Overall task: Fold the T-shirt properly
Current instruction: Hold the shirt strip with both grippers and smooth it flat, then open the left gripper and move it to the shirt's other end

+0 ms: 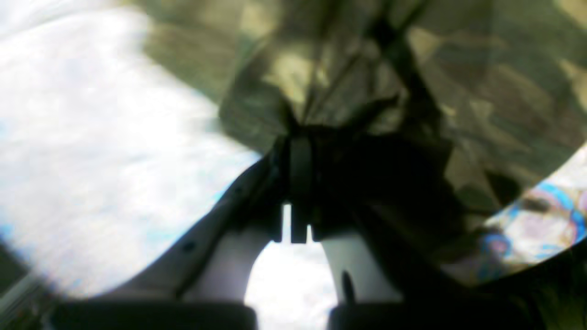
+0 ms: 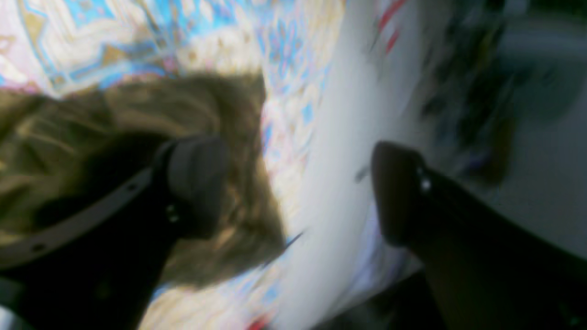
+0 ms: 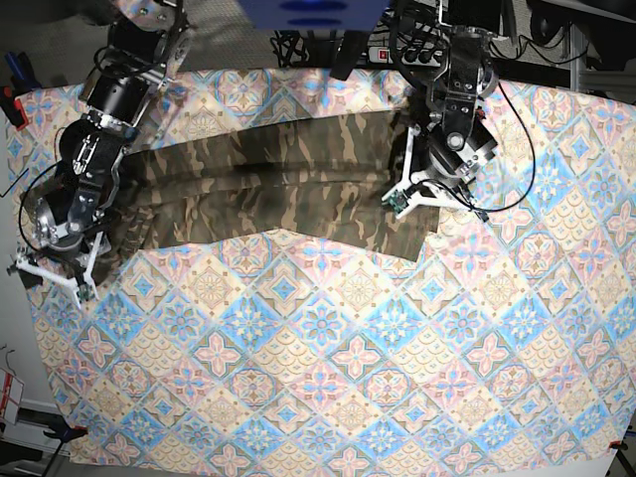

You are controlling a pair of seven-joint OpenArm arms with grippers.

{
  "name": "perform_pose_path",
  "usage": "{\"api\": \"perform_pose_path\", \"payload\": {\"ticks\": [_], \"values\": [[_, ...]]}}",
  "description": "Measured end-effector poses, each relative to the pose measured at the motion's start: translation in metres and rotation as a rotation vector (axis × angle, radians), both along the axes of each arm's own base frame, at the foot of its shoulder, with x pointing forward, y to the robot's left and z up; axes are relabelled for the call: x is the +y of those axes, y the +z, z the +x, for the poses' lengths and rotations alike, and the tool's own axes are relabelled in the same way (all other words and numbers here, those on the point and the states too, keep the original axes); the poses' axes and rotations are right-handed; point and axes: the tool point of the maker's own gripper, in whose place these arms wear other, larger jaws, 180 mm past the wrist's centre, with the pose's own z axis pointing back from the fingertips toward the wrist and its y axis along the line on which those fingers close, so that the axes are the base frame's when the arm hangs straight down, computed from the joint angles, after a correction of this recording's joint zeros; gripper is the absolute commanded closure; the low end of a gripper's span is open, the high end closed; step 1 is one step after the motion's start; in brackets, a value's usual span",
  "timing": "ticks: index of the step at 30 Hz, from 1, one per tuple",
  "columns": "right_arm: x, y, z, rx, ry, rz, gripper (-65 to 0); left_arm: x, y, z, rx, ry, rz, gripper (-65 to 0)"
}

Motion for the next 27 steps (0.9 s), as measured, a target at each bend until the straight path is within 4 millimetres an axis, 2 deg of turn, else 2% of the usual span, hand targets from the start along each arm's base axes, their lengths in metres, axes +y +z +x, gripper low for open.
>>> {"api": "perform_pose_path", "payload": {"ticks": [2,4,7,12,15,18,23,27], "values": [[-0.008,-0.008,-0.009,0.006,-0.06,0.044,-48.0,-0.001,0.018,0.016,-0.07,0.031,-0.025,-0.2],[-0.011,-0.003,-0.004,-0.017,-0.072,0.049,-48.0,-0.001,0.021,0.018,-0.081,0.035,-0.033,-0.2],[-0.006,0.003,0.005,-0.057,-0.048,0.06,-48.1,0.0,0.012,0.005,-0.038,0.038,-0.024,-0.6],[-0.009,-0.007,-0.008,-0.016,-0.068,0.058,-48.0,-0.001,0.005,-0.006,-0.015,0.034,-0.028,-5.1],[-0.008,-0.012,-0.012,-0.002,-0.065,0.058,-48.0,-0.001,-0.005,-0.024,0.03,0.034,-0.026,-5.5],[-0.003,-0.024,-0.014,0.025,-0.062,0.084,-48.0,-0.001,-0.012,-0.037,0.064,0.04,-0.026,-6.7],[0.001,-0.038,-0.017,0.058,-0.059,0.106,-48.0,0.001,-0.012,-0.044,0.068,0.041,-0.021,-17.6],[0.001,-0.039,-0.017,0.059,-0.058,0.108,-48.0,-0.002,0.007,-0.048,0.022,0.035,-0.029,-24.9]]}}
